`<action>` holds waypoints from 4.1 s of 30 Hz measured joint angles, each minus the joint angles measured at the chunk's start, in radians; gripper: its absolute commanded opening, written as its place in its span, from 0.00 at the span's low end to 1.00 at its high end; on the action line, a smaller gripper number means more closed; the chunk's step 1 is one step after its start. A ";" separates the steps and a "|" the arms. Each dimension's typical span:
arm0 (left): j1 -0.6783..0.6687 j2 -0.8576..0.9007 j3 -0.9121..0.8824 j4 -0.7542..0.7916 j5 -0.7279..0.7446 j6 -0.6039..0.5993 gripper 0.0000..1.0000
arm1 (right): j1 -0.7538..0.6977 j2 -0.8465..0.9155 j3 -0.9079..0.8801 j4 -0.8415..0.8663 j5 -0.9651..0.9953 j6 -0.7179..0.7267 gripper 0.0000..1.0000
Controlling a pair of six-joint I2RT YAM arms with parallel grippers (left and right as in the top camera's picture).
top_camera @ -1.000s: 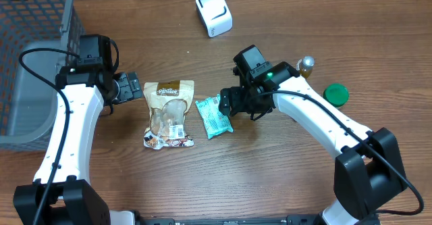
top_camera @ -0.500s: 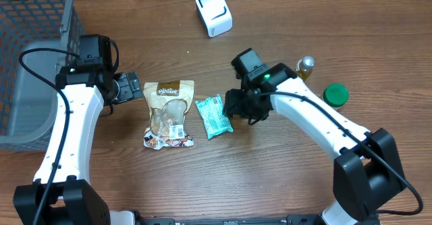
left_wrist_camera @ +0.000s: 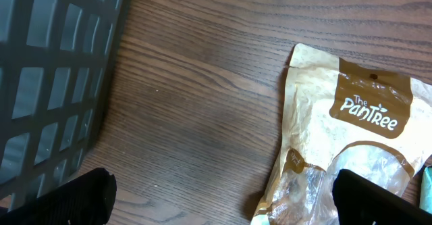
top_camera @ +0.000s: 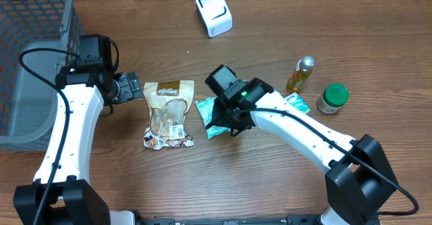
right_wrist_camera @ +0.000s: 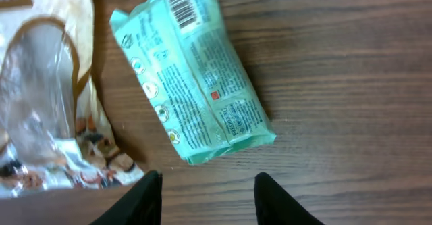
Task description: Scan the item barcode
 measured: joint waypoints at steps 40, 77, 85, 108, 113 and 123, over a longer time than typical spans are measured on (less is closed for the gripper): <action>0.000 0.000 0.000 0.000 0.000 0.000 1.00 | 0.034 0.183 -0.019 0.095 0.089 0.406 0.43; 0.000 0.000 0.000 0.000 0.000 0.000 1.00 | -0.119 0.209 0.097 -0.145 0.030 0.283 0.93; 0.000 0.000 0.000 0.000 0.000 0.000 0.99 | -0.107 0.209 0.097 -0.145 0.026 0.285 0.95; 0.000 0.000 0.000 0.000 0.000 0.000 0.99 | -0.051 0.209 0.007 -0.045 0.012 0.446 0.86; 0.000 0.000 0.000 0.000 0.000 0.000 1.00 | -0.054 0.209 0.007 -0.047 0.034 0.271 0.78; 0.000 0.000 0.000 0.000 0.000 0.000 1.00 | -0.146 0.209 0.007 -0.066 0.008 0.025 0.77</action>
